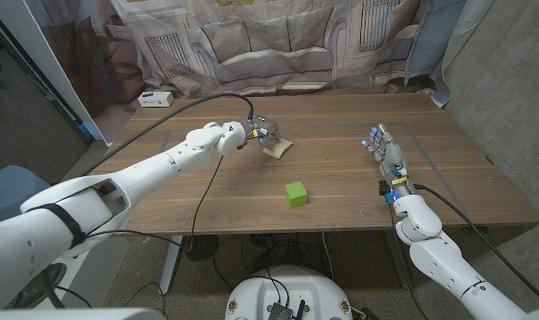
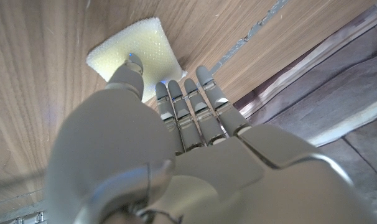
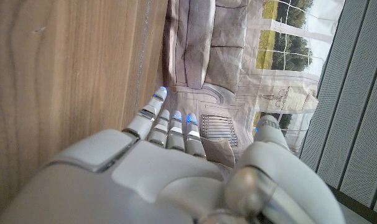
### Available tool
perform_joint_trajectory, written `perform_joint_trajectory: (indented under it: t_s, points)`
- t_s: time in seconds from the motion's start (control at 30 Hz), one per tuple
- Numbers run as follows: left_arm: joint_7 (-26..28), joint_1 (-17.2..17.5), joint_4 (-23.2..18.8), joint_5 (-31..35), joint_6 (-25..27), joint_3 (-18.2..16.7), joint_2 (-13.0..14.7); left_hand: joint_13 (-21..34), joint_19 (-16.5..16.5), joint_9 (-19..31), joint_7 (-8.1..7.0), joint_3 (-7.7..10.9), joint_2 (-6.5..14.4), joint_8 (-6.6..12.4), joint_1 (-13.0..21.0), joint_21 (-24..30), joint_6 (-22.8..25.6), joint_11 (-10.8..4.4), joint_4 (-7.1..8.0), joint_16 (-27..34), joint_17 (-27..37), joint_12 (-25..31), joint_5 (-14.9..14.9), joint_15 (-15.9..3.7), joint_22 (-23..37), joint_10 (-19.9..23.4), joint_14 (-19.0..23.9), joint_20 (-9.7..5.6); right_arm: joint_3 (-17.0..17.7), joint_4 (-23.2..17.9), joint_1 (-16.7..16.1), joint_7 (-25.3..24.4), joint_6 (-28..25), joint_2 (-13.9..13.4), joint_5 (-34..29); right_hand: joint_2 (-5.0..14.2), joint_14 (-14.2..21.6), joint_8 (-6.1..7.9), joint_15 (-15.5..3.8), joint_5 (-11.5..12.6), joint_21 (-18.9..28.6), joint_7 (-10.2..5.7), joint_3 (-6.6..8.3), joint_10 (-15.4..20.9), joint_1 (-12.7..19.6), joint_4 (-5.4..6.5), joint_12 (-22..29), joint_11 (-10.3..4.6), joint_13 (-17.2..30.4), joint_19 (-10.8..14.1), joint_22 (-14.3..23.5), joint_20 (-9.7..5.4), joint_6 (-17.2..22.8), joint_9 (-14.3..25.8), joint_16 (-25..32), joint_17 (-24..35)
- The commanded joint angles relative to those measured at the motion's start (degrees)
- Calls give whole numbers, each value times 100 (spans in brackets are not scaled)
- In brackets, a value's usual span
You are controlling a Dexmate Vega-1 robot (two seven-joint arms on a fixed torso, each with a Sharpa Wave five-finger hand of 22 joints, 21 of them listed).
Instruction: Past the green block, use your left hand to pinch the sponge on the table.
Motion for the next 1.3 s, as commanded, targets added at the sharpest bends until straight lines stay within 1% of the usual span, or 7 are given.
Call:
perform_joint_trajectory:
  t_s: [0.03,0.2,0.4,0.6,0.83,1.1,1.3]
  points:
    - [253,162,-134,49,166,-124,52,-14,-70,14,11,-21,30,-3,-96,-40,-47,-8,27,-6,-6,14,29,-85,-1,-43,-64,20,-4,41,14,20,7,25,32,-13,30,-6,-37,11,-10,-4,-24,19,55,21,-7,7,10,7,13,-37,40,21,-30,6]
    - [424,221,-191,85,229,-177,89,-150,-276,-18,57,-51,15,-106,-275,-236,-752,-17,56,-6,-38,0,56,-19,5,-475,-472,38,-16,104,30,41,55,66,47,-12,27,-6,-33,11,-10,0,-24,19,58,20,-8,8,10,6,13,-39,41,21,-32,6]
    - [533,271,-232,81,263,-232,119,-334,-556,-57,67,-135,23,-84,-640,-492,-1416,140,176,-19,-45,-6,93,139,13,-1117,-1064,162,-13,139,57,43,99,81,27,-12,25,-8,-34,11,-9,-2,-25,18,60,20,-8,9,10,8,13,-42,37,21,-33,6]
    - [529,294,-235,28,250,-262,134,-474,-761,-72,114,-268,38,-60,-1088,-678,-1679,259,366,-10,-48,16,96,196,19,-1463,-1416,248,-24,167,99,73,92,80,33,-11,27,-7,-31,10,-10,0,-27,19,58,22,-7,4,10,8,13,-41,39,21,-32,7]
    - [449,347,-293,-139,244,-345,174,-669,-1073,-81,234,-451,165,-42,-1792,-949,-1965,419,718,-1,-57,35,119,278,24,-1820,-1803,291,-43,192,136,105,82,85,48,-12,22,-7,-35,10,-10,-1,-29,21,57,23,-7,-1,10,8,13,-37,40,21,-34,8]
    - [483,519,-452,-388,356,-518,200,-808,-1290,-89,328,-582,301,-11,-2310,-1135,-2062,470,1007,23,-60,68,136,339,31,-1962,-1982,333,-70,293,205,194,143,117,74,-8,14,-13,-26,11,-11,7,-30,17,58,24,-8,9,10,4,13,-43,24,21,-37,9]
    - [711,748,-666,-632,503,-731,224,-850,-1303,-93,309,-594,400,16,-2450,-1166,-2006,477,1102,51,-59,95,144,305,35,-1931,-1957,318,-64,390,228,279,263,141,95,-13,8,-13,-20,10,-12,8,-38,14,44,32,-9,12,11,3,12,-42,24,21,-39,12]
